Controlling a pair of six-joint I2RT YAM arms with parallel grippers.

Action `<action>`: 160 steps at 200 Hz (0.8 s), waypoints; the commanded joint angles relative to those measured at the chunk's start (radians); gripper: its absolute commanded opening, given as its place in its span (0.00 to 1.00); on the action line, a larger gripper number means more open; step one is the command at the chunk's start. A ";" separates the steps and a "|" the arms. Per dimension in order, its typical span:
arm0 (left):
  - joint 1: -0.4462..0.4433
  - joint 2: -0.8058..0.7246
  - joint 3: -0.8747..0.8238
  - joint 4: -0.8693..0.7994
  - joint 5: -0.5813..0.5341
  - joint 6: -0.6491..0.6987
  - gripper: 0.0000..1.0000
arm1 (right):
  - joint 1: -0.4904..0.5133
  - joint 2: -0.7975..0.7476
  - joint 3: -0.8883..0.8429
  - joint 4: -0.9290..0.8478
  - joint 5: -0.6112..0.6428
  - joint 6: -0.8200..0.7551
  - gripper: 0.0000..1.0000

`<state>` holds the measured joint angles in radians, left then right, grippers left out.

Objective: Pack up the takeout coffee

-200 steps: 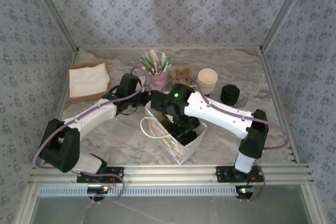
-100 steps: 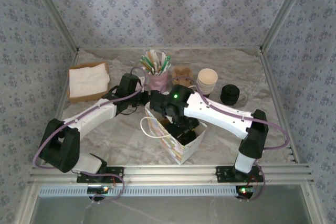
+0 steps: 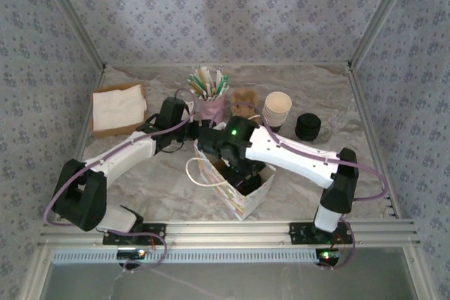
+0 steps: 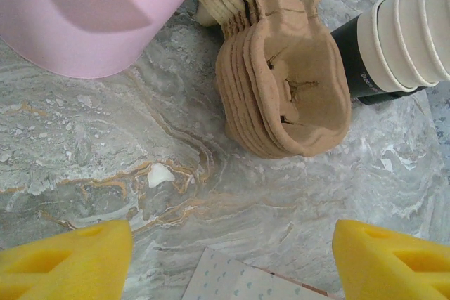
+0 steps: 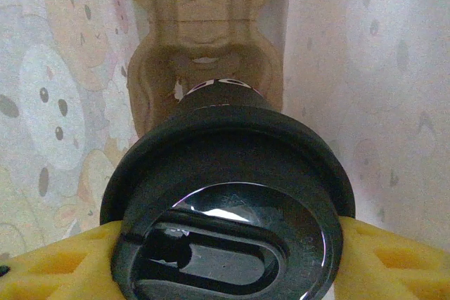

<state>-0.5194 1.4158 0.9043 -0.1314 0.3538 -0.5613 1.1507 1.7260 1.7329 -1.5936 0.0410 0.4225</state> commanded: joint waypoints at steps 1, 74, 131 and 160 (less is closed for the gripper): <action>-0.006 0.007 0.033 -0.009 0.001 0.016 0.75 | 0.007 0.003 -0.021 -0.015 0.003 0.027 0.65; -0.007 0.003 0.031 -0.010 -0.003 0.017 0.75 | -0.009 -0.014 -0.059 0.051 -0.046 0.044 0.65; -0.006 -0.004 0.026 -0.010 -0.004 0.012 0.75 | -0.023 -0.042 -0.105 0.085 -0.068 0.039 0.65; -0.007 -0.015 0.024 -0.015 -0.012 0.012 0.75 | -0.024 -0.060 -0.095 0.071 -0.063 0.041 0.65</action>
<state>-0.5194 1.4158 0.9047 -0.1322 0.3508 -0.5587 1.1282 1.7081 1.6348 -1.4994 -0.0154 0.4488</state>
